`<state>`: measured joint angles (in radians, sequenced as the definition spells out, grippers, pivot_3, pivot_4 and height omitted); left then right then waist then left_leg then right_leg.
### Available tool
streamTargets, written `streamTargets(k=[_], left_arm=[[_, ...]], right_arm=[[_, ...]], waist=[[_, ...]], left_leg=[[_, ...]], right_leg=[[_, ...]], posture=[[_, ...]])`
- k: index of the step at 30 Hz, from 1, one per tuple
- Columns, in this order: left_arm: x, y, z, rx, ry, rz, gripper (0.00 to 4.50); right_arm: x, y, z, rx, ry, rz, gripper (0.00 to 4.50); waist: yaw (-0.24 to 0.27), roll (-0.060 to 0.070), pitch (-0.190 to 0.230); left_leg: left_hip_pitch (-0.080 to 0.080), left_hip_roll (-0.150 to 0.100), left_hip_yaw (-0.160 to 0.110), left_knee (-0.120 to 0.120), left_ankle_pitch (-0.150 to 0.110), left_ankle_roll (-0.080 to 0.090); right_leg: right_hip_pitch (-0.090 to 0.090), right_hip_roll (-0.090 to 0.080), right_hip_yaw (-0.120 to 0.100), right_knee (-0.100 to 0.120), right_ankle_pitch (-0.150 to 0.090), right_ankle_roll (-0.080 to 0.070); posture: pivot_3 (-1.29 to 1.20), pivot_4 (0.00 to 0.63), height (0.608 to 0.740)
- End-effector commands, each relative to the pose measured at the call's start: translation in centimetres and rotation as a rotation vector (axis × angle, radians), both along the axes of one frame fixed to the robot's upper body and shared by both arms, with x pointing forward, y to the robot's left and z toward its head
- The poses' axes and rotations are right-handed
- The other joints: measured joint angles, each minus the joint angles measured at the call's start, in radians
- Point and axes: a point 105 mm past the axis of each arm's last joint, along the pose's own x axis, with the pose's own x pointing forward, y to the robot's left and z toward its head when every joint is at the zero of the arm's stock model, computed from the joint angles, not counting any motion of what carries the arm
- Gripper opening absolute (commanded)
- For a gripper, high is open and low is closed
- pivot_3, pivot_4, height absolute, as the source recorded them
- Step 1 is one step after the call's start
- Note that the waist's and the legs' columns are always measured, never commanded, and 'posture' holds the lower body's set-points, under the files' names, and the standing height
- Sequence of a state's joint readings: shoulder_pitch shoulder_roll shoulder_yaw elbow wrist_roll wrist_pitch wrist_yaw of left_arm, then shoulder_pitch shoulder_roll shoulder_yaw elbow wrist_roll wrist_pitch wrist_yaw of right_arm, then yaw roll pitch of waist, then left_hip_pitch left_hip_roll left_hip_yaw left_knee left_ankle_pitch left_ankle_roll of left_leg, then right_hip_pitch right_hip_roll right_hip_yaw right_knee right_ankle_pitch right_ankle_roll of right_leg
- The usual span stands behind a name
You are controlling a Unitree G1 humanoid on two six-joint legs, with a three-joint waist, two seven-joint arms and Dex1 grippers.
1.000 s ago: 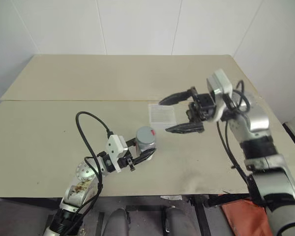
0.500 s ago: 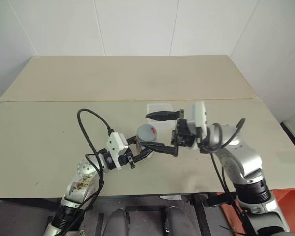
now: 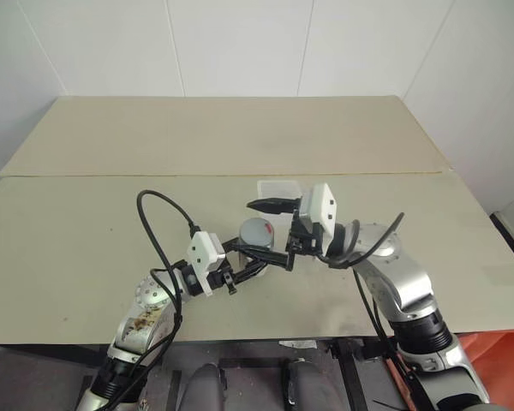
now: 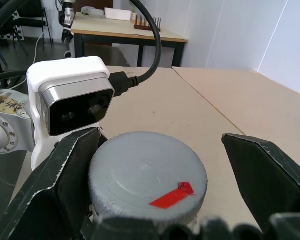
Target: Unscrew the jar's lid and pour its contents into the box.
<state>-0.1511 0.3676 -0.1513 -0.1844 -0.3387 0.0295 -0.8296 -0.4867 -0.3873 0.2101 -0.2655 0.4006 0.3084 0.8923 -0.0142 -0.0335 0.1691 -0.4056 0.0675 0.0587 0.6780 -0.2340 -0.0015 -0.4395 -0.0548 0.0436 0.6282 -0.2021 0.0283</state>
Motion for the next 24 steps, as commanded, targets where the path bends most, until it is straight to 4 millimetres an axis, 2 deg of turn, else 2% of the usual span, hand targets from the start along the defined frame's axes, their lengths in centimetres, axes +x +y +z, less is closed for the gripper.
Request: streamTargets(k=[1,11,19,24], left_arm=[[-0.3,0.1,1.0,-0.015,-0.045,-0.004,2.1],[-0.2,0.1,1.0,-0.02,-0.046,-0.006,2.1],[-0.1,0.0,1.1,-0.03,-0.052,-0.006,2.1],[0.1,0.1,1.3,-0.05,-0.061,0.016,2.1]], right_arm=[[0.2,-1.8,1.2,0.043,-0.044,-0.044,4.46],[-0.3,-4.9,0.6,0.035,-0.018,-0.105,4.46],[-1.3,-5.1,1.4,0.089,0.03,-0.035,4.46],[-2.7,-5.4,1.4,0.103,0.081,0.06,4.46]], waist=[[0.001,0.0,0.0],[0.001,0.0,0.0],[0.0,0.0,0.0],[0.001,0.0,0.0]], left_leg=[[0.0,0.0,0.0,0.0,0.0,0.0],[0.0,0.0,0.0,0.0,0.0,0.0],[0.001,0.0,0.0,0.0,0.0,0.0],[0.0,0.0,0.0,0.0,0.0,0.0]], right_leg=[[0.0,0.0,0.0,0.0,0.0,0.0],[0.0,0.0,0.0,0.0,0.0,0.0],[0.0,0.0,0.0,0.0,-0.001,0.001],[0.0,0.0,0.0,0.0,-0.001,0.001]], posture=[[0.0,0.15,0.74],[0.0,0.15,0.74],[0.0,0.15,0.74],[0.0,0.15,0.74]])
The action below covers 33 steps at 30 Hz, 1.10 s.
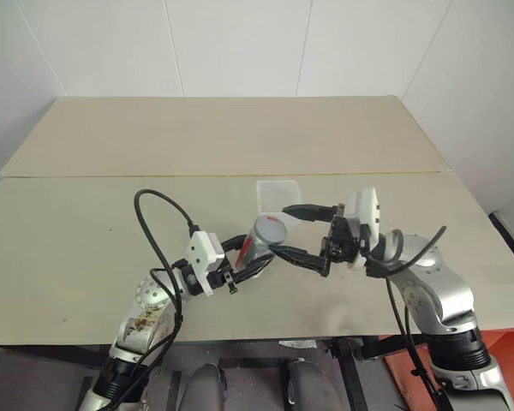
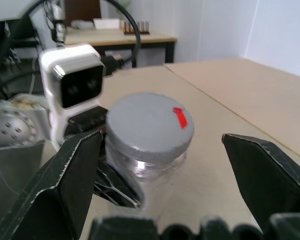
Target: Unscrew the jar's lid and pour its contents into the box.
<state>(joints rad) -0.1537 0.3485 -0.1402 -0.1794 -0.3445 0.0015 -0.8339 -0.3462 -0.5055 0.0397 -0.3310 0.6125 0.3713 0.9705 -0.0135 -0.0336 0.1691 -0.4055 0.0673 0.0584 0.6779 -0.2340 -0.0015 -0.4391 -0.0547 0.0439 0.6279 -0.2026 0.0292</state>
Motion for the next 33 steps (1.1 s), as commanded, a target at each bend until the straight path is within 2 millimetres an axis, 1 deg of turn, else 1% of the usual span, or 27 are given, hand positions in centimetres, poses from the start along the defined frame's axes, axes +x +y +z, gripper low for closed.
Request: streamTargets(k=[1,3,6,9,12,17,21,23,27,30,33], left_arm=[[0.1,0.2,0.9,-0.022,-0.037,0.018,2.1],[0.3,0.2,1.1,-0.04,-0.044,0.03,2.1],[0.4,0.2,1.5,-0.06,-0.052,0.039,2.1],[0.5,0.0,1.9,-0.076,-0.064,0.04,2.1],[0.6,-0.1,2.2,-0.083,-0.07,0.038,2.1],[0.5,-0.1,2.5,-0.093,-0.076,0.039,2.1],[0.5,-0.1,2.4,-0.093,-0.076,0.042,2.1],[0.5,0.0,2.3,-0.087,-0.075,0.045,2.1],[0.5,0.1,2.1,-0.085,-0.07,0.047,2.1],[0.5,0.1,2.1,-0.085,-0.069,0.048,2.1],[0.5,0.1,2.2,-0.089,-0.074,0.051,2.1]], right_arm=[[-1.6,-0.6,1.5,0.026,-0.035,0.079,4.46],[-2.0,-0.7,1.3,0.02,-0.024,0.112,4.46],[-2.0,-0.4,1.0,0.016,-0.015,0.124,4.46],[-1.4,0.4,0.4,-0.004,-0.01,0.103,4.46],[-0.9,0.7,0.1,-0.01,-0.014,0.081,4.46],[0.1,0.8,-0.5,-0.026,-0.006,0.023,4.46],[0.3,0.7,-0.7,-0.018,0.004,0.011,4.46],[0.4,0.7,-0.7,-0.011,0.004,-0.001,4.46],[0.4,0.3,0.0,0.024,-0.012,-0.005,4.46],[0.5,-0.4,0.4,0.036,-0.036,-0.023,4.46],[1.1,-1.5,0.2,0.027,-0.033,-0.074,4.46]], waist=[[0.001,0.0,0.0],[0.001,0.0,0.0],[0.001,0.0,0.0],[-0.002,0.0,0.0],[-0.002,0.0,0.0],[0.0,0.0,0.0],[0.0,0.0,0.0],[0.0,0.0,0.0],[0.0,0.0,0.0],[0.0,0.0,0.0],[0.0,0.0,0.0]], left_leg=[[0.0,0.0,0.0,0.0,0.0,0.0],[0.0,0.0,0.0,0.0,0.0,0.0],[0.0,0.0,0.0,0.0,0.0,0.0],[0.001,0.0,0.0,0.0,0.0,0.0],[0.001,0.0,0.0,0.0,0.0,0.0],[0.0,0.0,0.0,0.0,0.0,0.0],[0.0,0.0,0.0,0.0,0.0,0.0],[0.0,0.0,0.0,0.0,0.0,0.0],[0.0,0.0,0.0,0.0,0.0,0.0],[0.0,0.0,0.0,0.0,0.0,0.0],[0.0,0.0,0.0,0.0,0.0,0.0]], right_leg=[[0.0,0.0,0.0,0.0,0.0,0.0],[0.0,0.0,0.0,-0.001,0.0,0.0],[0.0,0.0,0.0,0.0,0.0,0.001],[0.0,0.0,0.0,0.0,-0.001,0.002],[0.0,0.0,0.0,0.001,-0.001,0.002],[0.0,0.0,0.0,0.0,-0.001,0.002],[0.0,0.0,0.0,0.0,0.0,0.001],[0.0,0.0,0.0,0.0,0.0,0.001],[0.0,0.0,0.0,0.0,0.0,0.001],[0.0,0.0,0.0,0.0,0.0,0.001],[0.0,0.0,0.0,0.0,0.0,0.001]], posture=[[0.0,0.15,0.74],[0.0,0.15,0.74],[0.0,0.15,0.74],[0.0,0.15,0.74],[0.0,0.15,0.74],[0.0,0.15,0.74],[0.0,0.15,0.74],[0.0,0.15,0.74],[0.0,0.15,0.74],[0.0,0.15,0.74],[0.0,0.15,0.74]])
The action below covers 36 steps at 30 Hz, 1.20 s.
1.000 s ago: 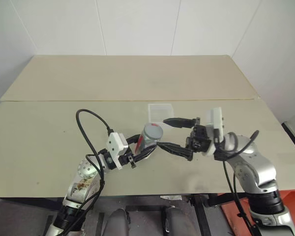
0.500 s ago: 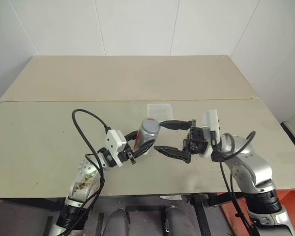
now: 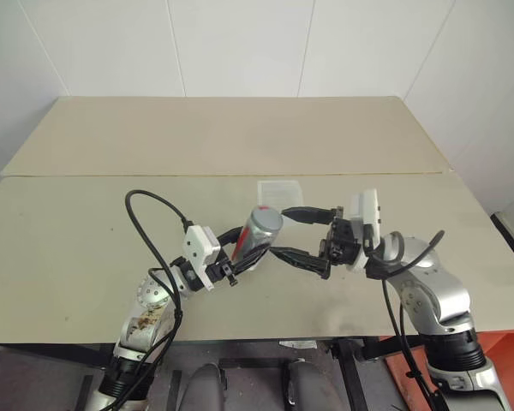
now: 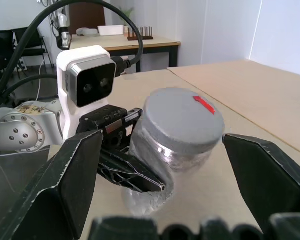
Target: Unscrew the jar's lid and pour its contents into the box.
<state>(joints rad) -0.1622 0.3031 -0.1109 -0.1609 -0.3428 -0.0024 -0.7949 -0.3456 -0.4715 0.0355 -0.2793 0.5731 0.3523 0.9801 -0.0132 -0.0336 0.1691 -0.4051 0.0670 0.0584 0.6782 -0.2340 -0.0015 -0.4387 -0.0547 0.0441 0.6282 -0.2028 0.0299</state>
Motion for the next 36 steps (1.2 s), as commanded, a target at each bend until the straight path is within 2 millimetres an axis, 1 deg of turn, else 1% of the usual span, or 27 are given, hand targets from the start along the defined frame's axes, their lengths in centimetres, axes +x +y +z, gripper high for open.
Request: streamTargets(k=[1,5,7,10,12,15,17,21,26,31,36], left_arm=[[-0.3,-0.2,1.8,-0.031,-0.076,-0.009,2.1],[-0.2,-0.2,2.4,-0.052,-0.087,-0.005,2.1],[-0.1,-0.2,2.7,-0.069,-0.091,-0.001,2.1],[-0.1,-0.3,3.1,-0.077,-0.1,-0.003,2.1],[-0.1,-0.3,3.2,-0.08,-0.103,-0.005,2.1],[-0.2,-0.2,3.3,-0.078,-0.104,-0.006,2.1],[-0.3,-0.1,3.3,-0.077,-0.103,-0.007,2.1],[-0.4,-0.2,3.3,-0.076,-0.1,-0.013,2.1],[-0.6,-0.5,3.0,-0.07,-0.096,-0.024,2.1],[-0.5,-0.6,2.6,-0.055,-0.086,-0.017,2.1],[-0.2,-0.5,2.0,-0.038,-0.078,0.001,2.1]], right_arm=[[0.5,-1.6,1.0,0.014,-0.048,-0.056,4.46],[0.4,-2.3,-0.2,-0.041,-0.029,-0.064,4.46],[0.4,-2.1,-1.0,-0.079,-0.037,-0.058,4.46],[0.4,-1.1,-1.3,-0.086,-0.045,-0.044,4.46],[0.8,-0.7,-1.5,-0.11,-0.047,-0.054,4.46],[2.5,-1.2,-2.2,-0.172,-0.059,-0.137,4.46],[3.4,-1.6,-2.3,-0.192,-0.083,-0.185,4.46],[4.7,-1.5,-1.4,-0.16,-0.127,-0.257,4.46],[5.1,-0.6,-0.2,-0.115,-0.168,-0.289,4.46],[4.2,0.3,1.9,-0.029,-0.193,-0.279,4.46],[2.5,1.2,3.2,0.013,-0.202,-0.233,4.46]], waist=[[0.0,0.0,0.0],[0.0,0.0,0.0],[0.0,0.0,0.0],[-0.004,0.0,0.0],[-0.005,0.0,0.0],[-0.002,0.0,0.0],[-0.001,0.0,0.0],[0.0,0.0,0.0],[0.0,0.0,0.0],[-0.001,0.0,0.0],[-0.001,0.0,0.0]], left_leg=[[0.0,0.0,0.0,0.0,0.0,0.0],[0.0,0.0,0.0,0.0,0.0,0.0],[0.0,0.0,0.0,0.0,0.0,0.0],[0.0,0.0,0.0,0.0,0.0,0.0],[0.0,0.0,0.0,0.0,0.0,0.0],[0.001,0.0,0.0,0.0,0.0,0.0],[0.001,0.0,0.0,0.001,0.0,0.0],[0.0,0.0,0.0,0.0,0.0,0.0],[0.0,0.0,0.0,0.0,0.0,0.0],[0.0,0.0,0.0,0.0,0.0,0.0],[0.0,0.0,0.0,0.0,0.0,0.0]], right_leg=[[0.0,0.0,0.0,0.0,0.0,0.0],[0.0,0.0,0.0,0.0,0.0,0.0],[0.0,0.0,0.0,0.0,0.0,0.0],[0.0,0.0,0.0,0.0,0.0,0.0],[0.0,0.0,0.0,0.0,0.0,0.001],[0.0,0.0,0.001,0.001,0.0,0.001],[0.0,0.0,0.0,0.001,0.0,0.001],[0.0,0.0,0.0,0.0,0.0,0.0],[0.0,0.0,0.0,0.0,0.001,-0.001],[0.0,0.0,0.0,0.0,0.001,-0.001],[0.0,0.0,0.0,0.0,0.001,-0.001]], posture=[[0.0,0.15,0.74],[0.0,0.15,0.74],[0.0,0.15,0.74],[0.0,0.15,0.74],[0.0,0.15,0.74],[0.0,0.15,0.74],[0.0,0.15,0.74],[0.0,0.15,0.74],[0.0,0.15,0.74],[0.0,0.15,0.74],[0.0,0.15,0.74]])
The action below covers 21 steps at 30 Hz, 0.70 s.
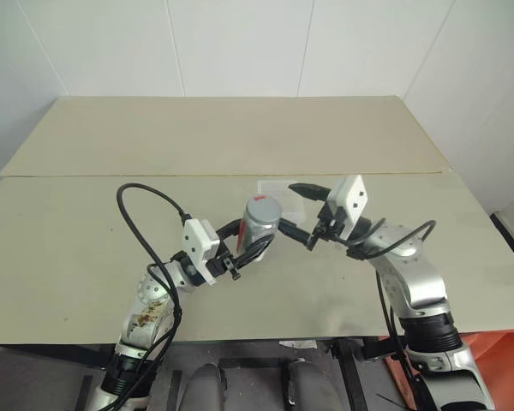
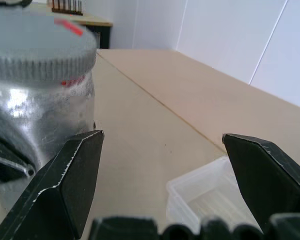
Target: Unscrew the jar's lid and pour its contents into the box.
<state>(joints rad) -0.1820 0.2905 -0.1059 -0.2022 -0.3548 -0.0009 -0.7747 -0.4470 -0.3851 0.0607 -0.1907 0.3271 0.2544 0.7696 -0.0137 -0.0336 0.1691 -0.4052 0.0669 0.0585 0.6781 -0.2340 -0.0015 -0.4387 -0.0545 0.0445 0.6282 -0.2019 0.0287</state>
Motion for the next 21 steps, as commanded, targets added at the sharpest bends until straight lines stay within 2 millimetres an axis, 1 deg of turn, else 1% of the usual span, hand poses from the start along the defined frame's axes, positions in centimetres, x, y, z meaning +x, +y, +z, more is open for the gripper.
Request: streamTargets(k=[1,2,4,9,12,15,18,21], left_arm=[[-0.2,-0.2,0.3,-0.003,-0.024,0.001,2.1],[-0.2,-0.3,0.3,-0.004,-0.023,0.0,2.1],[-0.2,-0.4,0.3,-0.007,-0.022,-0.004,2.1],[-0.1,-0.3,0.4,-0.007,-0.024,-0.003,2.1],[-0.1,-0.1,0.3,-0.005,-0.018,0.0,2.1],[-0.1,-0.1,0.3,-0.014,-0.011,-0.009,2.07],[0.0,-0.1,0.5,-0.032,-0.005,0.005,2.07],[0.5,-0.1,0.7,-0.044,0.002,0.036,2.07]], right_arm=[[-2.1,1.0,2.2,0.049,-0.06,0.073,4.46],[-2.5,1.2,2.1,0.042,-0.061,0.089,4.46],[-2.7,1.3,1.8,0.026,-0.05,0.094,4.46],[-2.0,0.6,1.1,-0.003,-0.037,0.052,4.46],[-1.7,0.0,1.3,-0.004,-0.043,0.033,4.46],[-1.7,-1.1,2.0,0.005,-0.05,0.026,4.5],[-3.4,-2.5,2.0,-0.032,-0.02,0.117,4.5],[-4.8,-3.1,2.5,-0.019,0.024,0.197,4.5]], waist=[[0.0,0.0,0.0],[0.0,0.0,0.0],[0.0,0.0,0.0],[0.0,0.0,0.0],[-0.001,0.0,0.0],[0.0,0.0,0.0],[0.007,0.0,0.0],[0.008,0.0,0.0]], left_leg=[[0.0,0.0,0.0,0.0,0.0,0.0],[0.0,0.0,0.0,0.0,0.0,0.0],[0.0,0.0,0.0,0.0,0.0,0.0],[0.0,0.0,0.0,0.0,0.0,0.0],[0.0,0.0,0.0,0.0,0.0,0.0],[0.0,0.0,0.0,0.0,0.0,0.0],[0.0,0.0,0.0,0.0,0.0,0.0],[-0.001,0.0,0.0,0.0,0.0,0.0]], right_leg=[[0.0,0.0,0.0,0.0,0.0,0.0],[0.0,0.0,0.0,0.0,0.0,0.0],[0.0,0.0,0.0,0.0,0.0,0.0],[0.0,0.0,0.0,0.0,0.0,0.0],[0.0,0.0,0.0,0.0,0.0,0.0],[0.0,0.0,0.0,0.0,0.0,0.0],[0.0,0.0,0.0,0.0,0.0,0.0],[0.0,-0.001,0.0,-0.002,0.0,0.0]], posture=[[0.0,0.15,0.74],[0.0,0.15,0.74],[0.0,0.15,0.74],[0.0,0.15,0.74],[0.0,0.15,0.74],[0.0,0.15,0.74],[0.0,0.15,0.74],[0.0,0.15,0.74]])
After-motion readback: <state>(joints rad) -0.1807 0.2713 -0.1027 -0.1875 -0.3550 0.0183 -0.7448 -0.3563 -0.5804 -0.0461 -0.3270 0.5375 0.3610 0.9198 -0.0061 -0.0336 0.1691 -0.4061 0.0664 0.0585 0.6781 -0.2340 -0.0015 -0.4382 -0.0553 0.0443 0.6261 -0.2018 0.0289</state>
